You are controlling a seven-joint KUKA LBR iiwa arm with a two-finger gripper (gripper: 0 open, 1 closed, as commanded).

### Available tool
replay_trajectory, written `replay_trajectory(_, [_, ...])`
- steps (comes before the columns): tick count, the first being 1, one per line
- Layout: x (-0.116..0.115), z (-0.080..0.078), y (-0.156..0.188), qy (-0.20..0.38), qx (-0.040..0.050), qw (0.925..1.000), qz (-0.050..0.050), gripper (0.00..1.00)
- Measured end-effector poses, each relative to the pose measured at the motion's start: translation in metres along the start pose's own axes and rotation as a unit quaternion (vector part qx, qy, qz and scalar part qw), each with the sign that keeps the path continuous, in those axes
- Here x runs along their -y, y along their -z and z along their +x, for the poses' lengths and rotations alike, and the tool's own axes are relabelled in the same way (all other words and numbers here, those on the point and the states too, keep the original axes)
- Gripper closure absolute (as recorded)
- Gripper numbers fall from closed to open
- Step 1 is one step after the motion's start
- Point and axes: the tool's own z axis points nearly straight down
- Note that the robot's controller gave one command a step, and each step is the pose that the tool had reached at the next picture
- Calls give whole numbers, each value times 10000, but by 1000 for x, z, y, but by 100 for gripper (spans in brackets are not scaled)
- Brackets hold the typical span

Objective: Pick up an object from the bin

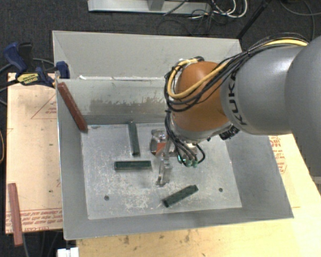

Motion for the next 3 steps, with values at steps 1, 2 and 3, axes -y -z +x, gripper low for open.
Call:
replay_trajectory(1, [-31,-28,-62,404,66,9992,-9,0])
replay_trajectory(2, [-30,-29,-58,393,64,9992,-8,100])
replay_trajectory(3, [-55,-15,17,320,80,9995,-16,100])
